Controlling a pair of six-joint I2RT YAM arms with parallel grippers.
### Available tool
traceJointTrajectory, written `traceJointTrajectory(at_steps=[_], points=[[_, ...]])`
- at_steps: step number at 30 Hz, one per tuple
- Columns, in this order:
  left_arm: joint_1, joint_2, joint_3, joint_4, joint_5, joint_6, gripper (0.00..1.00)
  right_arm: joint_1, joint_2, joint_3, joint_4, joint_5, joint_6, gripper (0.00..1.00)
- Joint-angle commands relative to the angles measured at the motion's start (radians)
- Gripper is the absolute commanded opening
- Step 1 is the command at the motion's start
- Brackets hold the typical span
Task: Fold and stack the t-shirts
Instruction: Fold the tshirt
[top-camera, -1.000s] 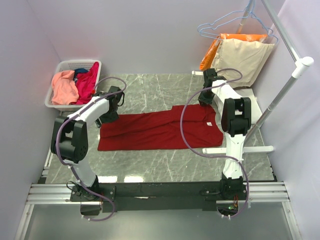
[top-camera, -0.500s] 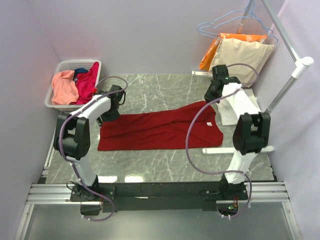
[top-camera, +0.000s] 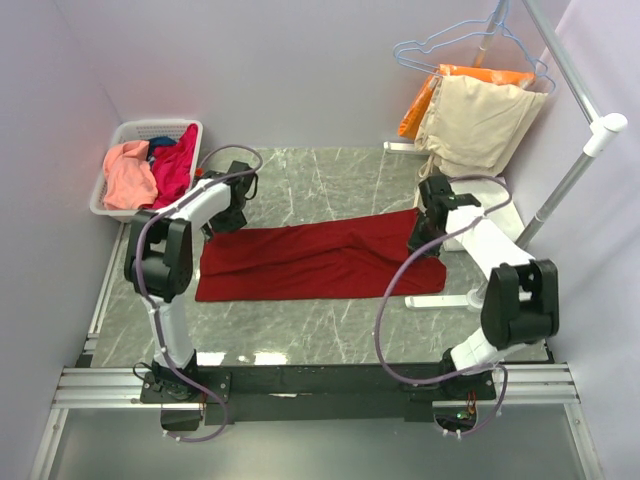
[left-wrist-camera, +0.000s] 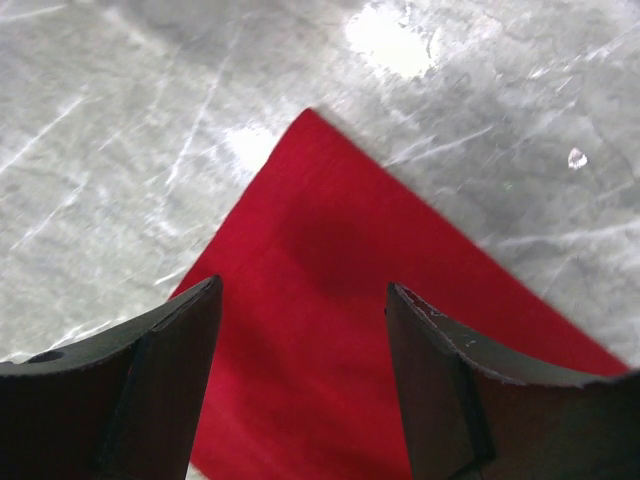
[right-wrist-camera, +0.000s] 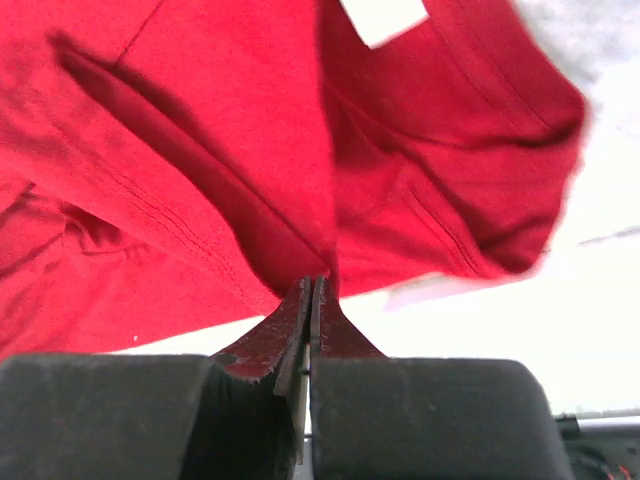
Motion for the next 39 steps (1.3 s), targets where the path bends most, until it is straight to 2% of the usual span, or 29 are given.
traceJointTrajectory(at_steps=[1,3,7,13,18,19,20,23,26,28,29,32,35,39], points=[[-0.001,0.074,0.064,-0.007,0.006,0.010,0.71,0.002,-0.163,0.004,-0.031,0.077,0.040,0.00],[-0.001,0.103,0.069,-0.009,0.004,0.010,0.71,0.003,-0.186,0.006,-0.054,0.127,0.055,0.00],[-0.003,0.126,0.068,-0.007,0.001,0.011,0.71,0.002,-0.220,-0.011,-0.078,0.123,0.061,0.00],[-0.003,0.155,0.084,-0.032,-0.014,-0.002,0.71,0.003,-0.253,-0.108,-0.095,0.094,0.061,0.00],[-0.003,0.164,0.103,-0.049,-0.031,-0.007,0.72,0.003,-0.243,-0.198,-0.124,0.127,0.068,0.00],[-0.003,0.166,0.112,-0.053,-0.034,-0.009,0.71,0.002,-0.229,-0.206,-0.130,0.140,0.080,0.02],[-0.003,0.170,0.118,-0.059,-0.045,-0.012,0.72,0.003,-0.220,-0.214,-0.146,0.170,0.086,0.10],[-0.003,0.181,0.141,-0.082,-0.065,-0.018,0.72,0.002,-0.188,-0.197,-0.166,0.225,0.123,0.21],[-0.003,0.183,0.153,-0.093,-0.073,-0.022,0.72,0.002,-0.180,-0.144,-0.166,0.276,0.160,0.28],[-0.003,0.181,0.156,-0.095,-0.077,-0.019,0.72,0.003,-0.175,-0.098,-0.155,0.320,0.176,0.29],[-0.003,0.181,0.159,-0.098,-0.079,-0.018,0.72,0.002,-0.172,-0.087,-0.150,0.340,0.183,0.34],[-0.003,0.178,0.167,-0.090,-0.082,-0.012,0.72,0.002,-0.132,-0.060,-0.051,0.348,0.170,0.36],[-0.003,0.184,0.173,-0.090,-0.071,-0.010,0.72,0.000,-0.041,-0.009,0.073,0.281,0.149,0.36],[-0.003,0.198,0.184,-0.102,-0.076,-0.009,0.71,0.003,0.209,0.139,0.098,0.223,0.135,0.30]])
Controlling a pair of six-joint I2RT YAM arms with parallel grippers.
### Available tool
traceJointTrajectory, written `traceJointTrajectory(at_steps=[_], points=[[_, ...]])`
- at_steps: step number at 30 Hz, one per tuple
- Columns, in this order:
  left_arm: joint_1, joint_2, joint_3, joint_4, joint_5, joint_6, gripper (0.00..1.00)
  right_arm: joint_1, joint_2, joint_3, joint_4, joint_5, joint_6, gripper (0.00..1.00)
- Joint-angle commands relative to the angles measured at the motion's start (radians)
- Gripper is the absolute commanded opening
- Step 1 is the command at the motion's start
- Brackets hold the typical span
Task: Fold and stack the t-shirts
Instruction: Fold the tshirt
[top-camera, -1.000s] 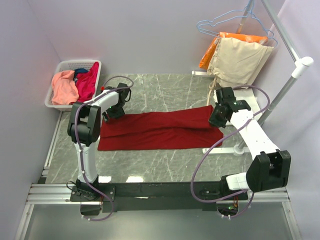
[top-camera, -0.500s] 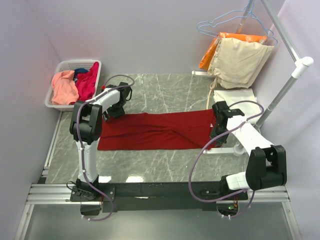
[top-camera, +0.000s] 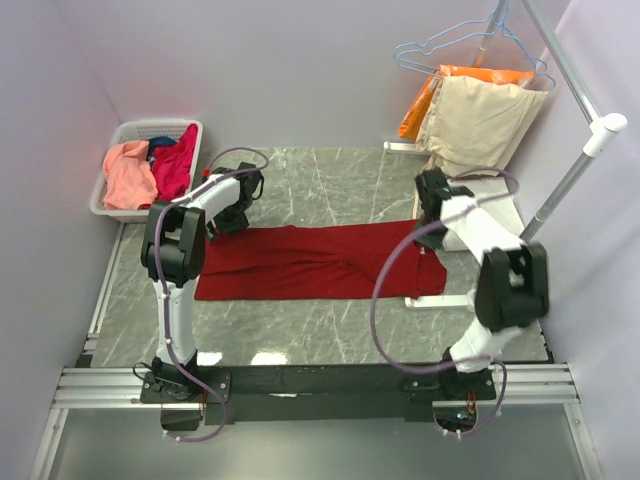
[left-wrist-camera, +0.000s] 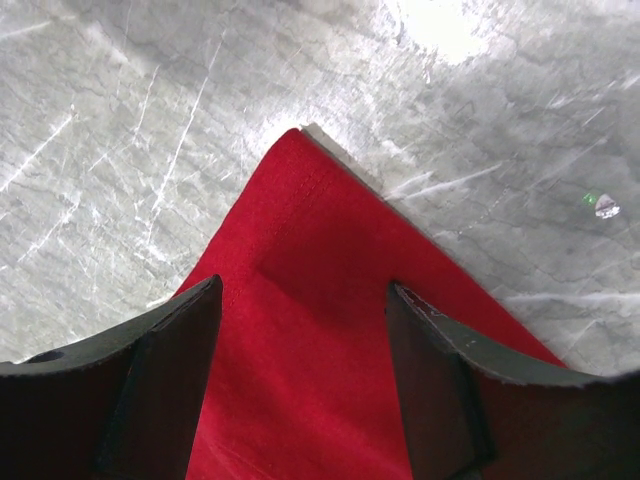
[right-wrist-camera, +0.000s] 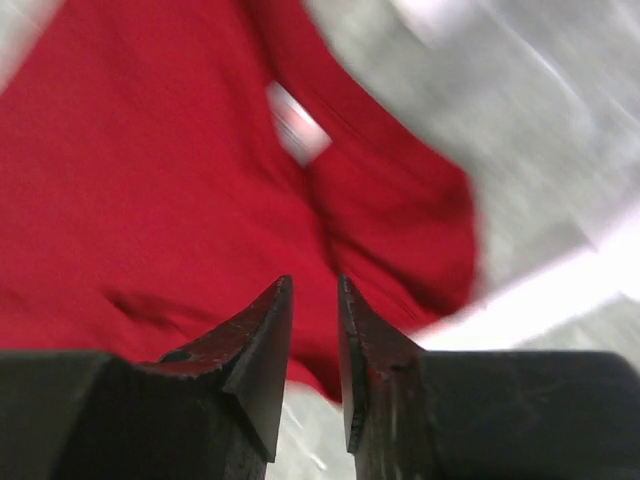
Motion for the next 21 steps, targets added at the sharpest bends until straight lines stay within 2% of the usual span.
traceJointTrajectory(at_steps=[1,6,11,21], points=[[0.000,0.024,0.047,-0.019,-0.035,-0.004,0.72,0.004,0.216,0.145,0.129,-0.048,-0.012,0.29],[0.000,0.046,0.080,-0.033,-0.032,-0.005,0.72,0.007,0.387,0.216,0.166,-0.071,-0.009,0.30],[0.000,0.084,0.119,-0.072,-0.029,-0.012,0.72,0.005,0.457,0.282,0.124,-0.085,-0.003,0.32],[0.024,0.216,0.324,-0.172,-0.041,-0.028,0.73,-0.001,0.647,0.583,-0.089,-0.068,-0.007,0.30]])
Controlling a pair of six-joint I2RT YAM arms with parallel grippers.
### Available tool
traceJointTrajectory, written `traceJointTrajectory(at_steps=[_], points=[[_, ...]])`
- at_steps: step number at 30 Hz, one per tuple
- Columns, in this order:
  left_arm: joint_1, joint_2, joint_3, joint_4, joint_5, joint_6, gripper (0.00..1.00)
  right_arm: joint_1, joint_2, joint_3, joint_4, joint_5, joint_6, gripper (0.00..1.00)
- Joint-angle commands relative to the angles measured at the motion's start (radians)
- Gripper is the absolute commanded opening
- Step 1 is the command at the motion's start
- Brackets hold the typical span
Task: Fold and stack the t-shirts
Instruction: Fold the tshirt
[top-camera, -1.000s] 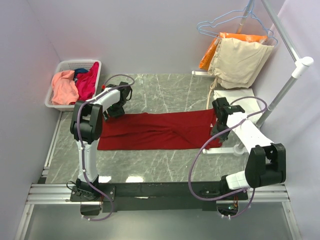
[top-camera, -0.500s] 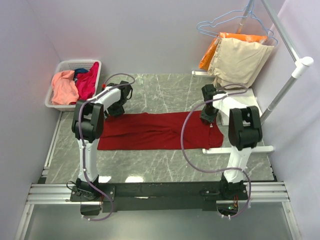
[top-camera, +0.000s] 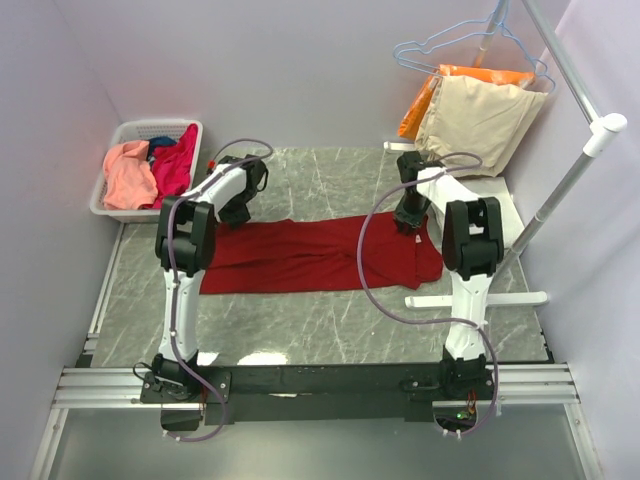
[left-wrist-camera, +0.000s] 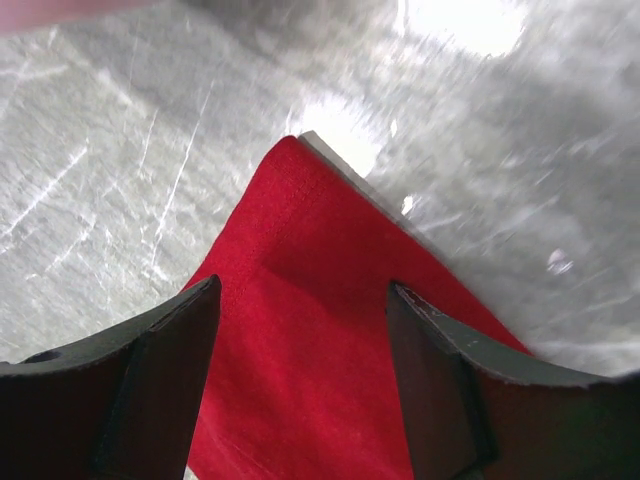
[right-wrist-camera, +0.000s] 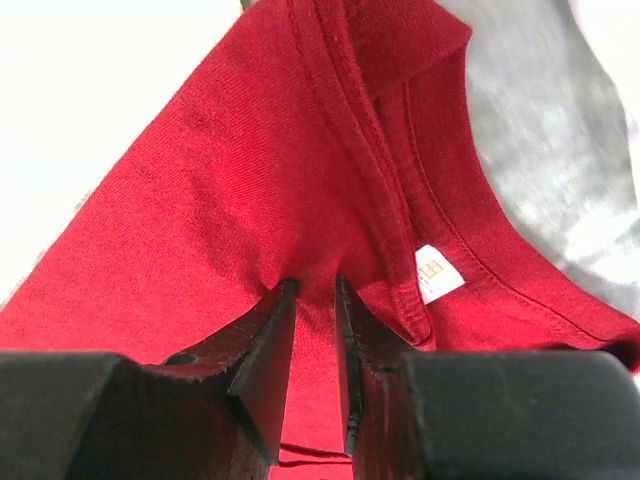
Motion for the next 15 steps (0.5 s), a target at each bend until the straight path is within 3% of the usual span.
traceJointTrajectory(at_steps=[1,9,15], points=[[0.023,0.070,0.112,-0.022,-0.006,-0.028,0.73,-0.002,0.084,0.129,-0.082,0.025,0.009,0.30],[0.075,0.213,0.397,-0.055,-0.030,-0.013,0.74,-0.030,0.190,0.327,-0.184,0.048,0.032,0.29],[0.112,0.239,0.460,0.014,-0.005,0.019,0.75,-0.070,0.187,0.341,-0.200,0.057,0.050,0.24]])
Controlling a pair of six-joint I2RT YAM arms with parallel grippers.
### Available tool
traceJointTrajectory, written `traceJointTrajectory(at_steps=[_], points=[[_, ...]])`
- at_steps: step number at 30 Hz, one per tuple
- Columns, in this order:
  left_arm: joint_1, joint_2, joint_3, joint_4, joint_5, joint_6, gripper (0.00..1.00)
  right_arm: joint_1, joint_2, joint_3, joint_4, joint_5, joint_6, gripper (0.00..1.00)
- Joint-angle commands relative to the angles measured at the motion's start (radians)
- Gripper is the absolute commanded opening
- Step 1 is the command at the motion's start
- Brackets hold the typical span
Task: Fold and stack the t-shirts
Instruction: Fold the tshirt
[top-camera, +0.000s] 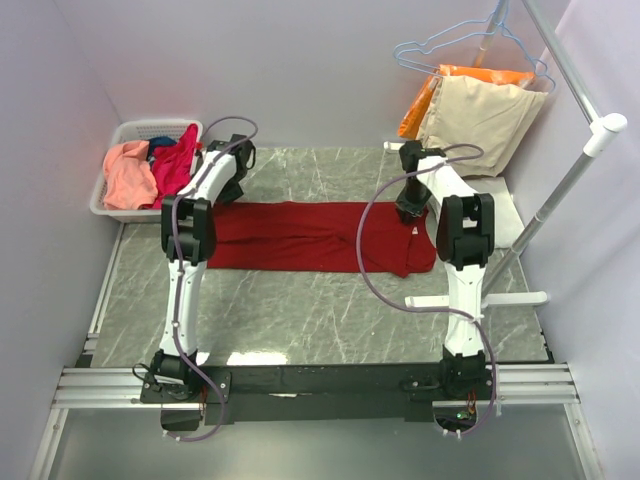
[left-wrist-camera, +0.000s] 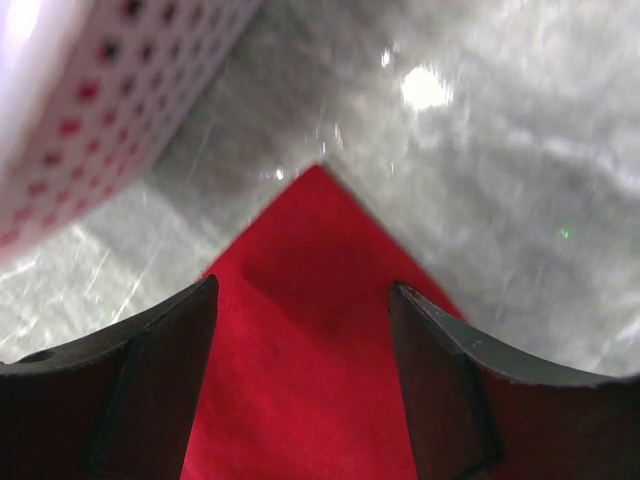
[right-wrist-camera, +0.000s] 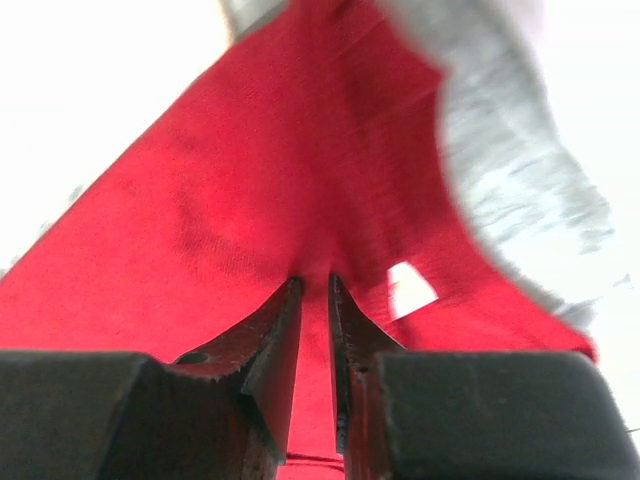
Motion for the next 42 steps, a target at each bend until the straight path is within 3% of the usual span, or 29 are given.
traceJointTrajectory(at_steps=[1,9,19,24,32,42], points=[[0.029,-0.012,0.032,0.080,0.019,0.054,0.74,-0.053,0.009,0.030,-0.036,0.049,0.022,0.23],[0.026,-0.191,-0.154,0.388,0.153,0.203,0.75,-0.064,-0.116,-0.025,0.052,0.053,-0.020,0.22],[-0.013,-0.458,-0.273,0.473,0.256,0.274,0.77,0.014,-0.347,-0.116,0.180,-0.017,-0.100,0.32],[-0.036,-0.493,-0.341,0.422,0.292,0.280,0.77,0.077,-0.310,-0.128,0.191,-0.144,-0.155,0.34],[-0.039,-0.593,-0.552,0.467,0.404,0.282,0.77,0.137,-0.190,-0.153,0.267,-0.318,-0.191,0.47],[-0.039,-0.638,-0.675,0.468,0.404,0.266,0.77,0.148,-0.118,-0.137,0.257,-0.369,-0.197,0.49]])
